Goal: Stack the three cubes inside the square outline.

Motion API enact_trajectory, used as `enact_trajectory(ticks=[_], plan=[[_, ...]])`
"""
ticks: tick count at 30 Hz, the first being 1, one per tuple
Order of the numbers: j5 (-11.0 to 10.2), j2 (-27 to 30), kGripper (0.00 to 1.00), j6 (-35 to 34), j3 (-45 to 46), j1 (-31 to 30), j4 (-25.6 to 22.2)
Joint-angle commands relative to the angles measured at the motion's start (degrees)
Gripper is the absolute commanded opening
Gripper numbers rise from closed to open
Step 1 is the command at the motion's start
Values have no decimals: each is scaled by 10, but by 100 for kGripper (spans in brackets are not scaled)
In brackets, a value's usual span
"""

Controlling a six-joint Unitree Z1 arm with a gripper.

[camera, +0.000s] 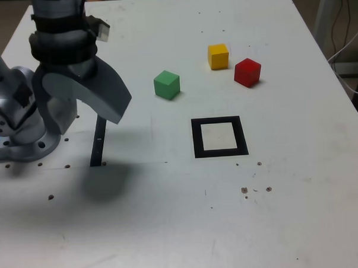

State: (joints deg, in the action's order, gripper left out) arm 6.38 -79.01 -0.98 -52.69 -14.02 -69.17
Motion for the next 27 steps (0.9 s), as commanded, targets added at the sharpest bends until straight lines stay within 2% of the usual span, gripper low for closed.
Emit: enact_trajectory(ticks=[1, 7, 12, 18, 22, 27], plan=[[-1, -3, 99, 1, 0, -1, 2], [-2, -5, 99, 1, -3, -1, 15], [-4, -8, 100, -1, -9, 0, 44], [-7, -12, 100, -4, -9, 24, 68], [-27, -15, 100, -3, -17, 42, 67], [-66, -41, 100, 2, -50, 62, 61]])
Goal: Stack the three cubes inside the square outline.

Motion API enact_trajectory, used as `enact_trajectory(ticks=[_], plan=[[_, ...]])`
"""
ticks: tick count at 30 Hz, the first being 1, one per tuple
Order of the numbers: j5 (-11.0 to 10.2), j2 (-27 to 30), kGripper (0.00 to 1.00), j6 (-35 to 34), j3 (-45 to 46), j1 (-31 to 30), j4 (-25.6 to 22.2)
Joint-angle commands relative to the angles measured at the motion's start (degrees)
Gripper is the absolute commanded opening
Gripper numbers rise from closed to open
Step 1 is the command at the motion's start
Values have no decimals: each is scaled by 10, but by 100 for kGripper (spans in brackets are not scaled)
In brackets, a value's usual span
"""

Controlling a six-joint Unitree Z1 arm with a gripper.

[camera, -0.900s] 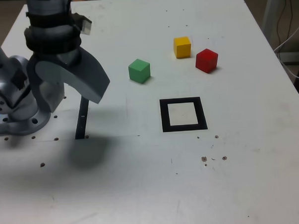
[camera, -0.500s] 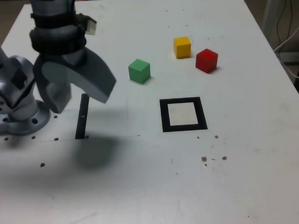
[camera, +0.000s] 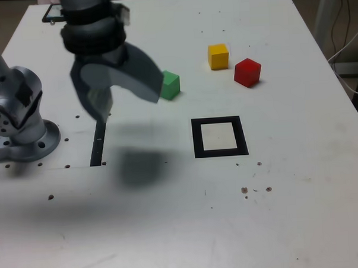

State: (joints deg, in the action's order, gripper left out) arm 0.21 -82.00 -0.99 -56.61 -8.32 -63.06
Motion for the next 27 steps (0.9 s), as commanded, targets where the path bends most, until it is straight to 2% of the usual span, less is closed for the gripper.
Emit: enact_trajectory(ticks=[1, 7, 10, 20, 27], plan=[[-11, -19, 100, 3, -20, 9, 1], [-51, -76, 100, 7, -116, 26, -5], [-62, -104, 100, 14, -175, 37, -23], [-56, -194, 100, 88, -378, 144, -143], [-37, -280, 100, 164, -464, 215, -187]])
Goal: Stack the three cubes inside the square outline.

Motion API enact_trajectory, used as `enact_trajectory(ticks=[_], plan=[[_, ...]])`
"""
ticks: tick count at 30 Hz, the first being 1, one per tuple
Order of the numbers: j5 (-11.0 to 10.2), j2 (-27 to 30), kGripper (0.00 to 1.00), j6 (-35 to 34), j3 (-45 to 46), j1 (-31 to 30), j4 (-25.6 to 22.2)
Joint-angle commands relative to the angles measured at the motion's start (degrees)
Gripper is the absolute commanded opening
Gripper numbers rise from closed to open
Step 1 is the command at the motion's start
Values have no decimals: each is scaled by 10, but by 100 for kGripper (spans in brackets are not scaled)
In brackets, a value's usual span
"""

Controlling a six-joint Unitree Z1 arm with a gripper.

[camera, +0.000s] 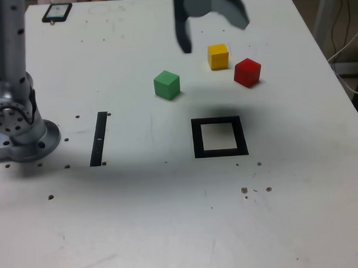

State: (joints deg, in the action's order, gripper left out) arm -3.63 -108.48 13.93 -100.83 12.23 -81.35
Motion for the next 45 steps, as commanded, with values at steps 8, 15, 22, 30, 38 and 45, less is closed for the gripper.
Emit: enact_trajectory(ticks=[8, 15, 22, 30, 38, 45], plan=[[-2, -92, 100, 69, -41, 36, 2], [-8, -141, 99, 69, -63, 39, -1], [-26, -180, 98, 74, -99, 41, 14], [-33, -222, 97, 86, -150, 45, 3], [-29, -251, 97, 101, -167, 48, -2], [-31, -260, 95, 110, -178, 49, 2]])
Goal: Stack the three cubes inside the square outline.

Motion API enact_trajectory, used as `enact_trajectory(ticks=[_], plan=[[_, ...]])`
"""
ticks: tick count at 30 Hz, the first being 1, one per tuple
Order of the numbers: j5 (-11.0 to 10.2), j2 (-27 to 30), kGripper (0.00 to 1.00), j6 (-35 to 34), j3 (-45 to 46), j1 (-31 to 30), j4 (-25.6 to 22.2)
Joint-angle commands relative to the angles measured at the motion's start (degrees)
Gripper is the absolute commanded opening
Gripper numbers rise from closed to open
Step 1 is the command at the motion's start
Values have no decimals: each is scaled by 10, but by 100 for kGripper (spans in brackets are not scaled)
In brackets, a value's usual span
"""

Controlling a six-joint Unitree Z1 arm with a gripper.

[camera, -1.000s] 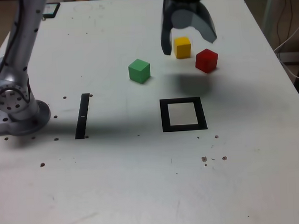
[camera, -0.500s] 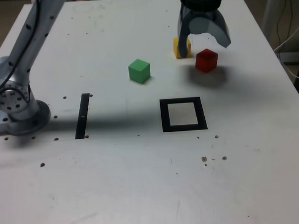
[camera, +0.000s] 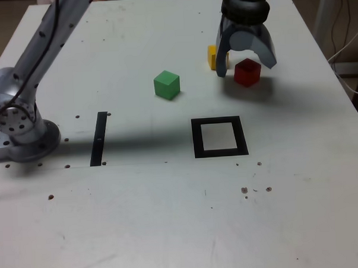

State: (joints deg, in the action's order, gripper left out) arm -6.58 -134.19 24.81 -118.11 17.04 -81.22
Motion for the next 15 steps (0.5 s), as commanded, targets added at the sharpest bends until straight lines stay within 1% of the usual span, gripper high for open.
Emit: enact_trajectory(ticks=[1, 5, 9, 15], plan=[[-2, -5, 94, 2, -7, 1, 1], [3, -17, 91, 1, -14, 0, 2], [12, -34, 91, 0, -22, 0, -2], [15, -47, 91, 1, -31, -1, -19]])
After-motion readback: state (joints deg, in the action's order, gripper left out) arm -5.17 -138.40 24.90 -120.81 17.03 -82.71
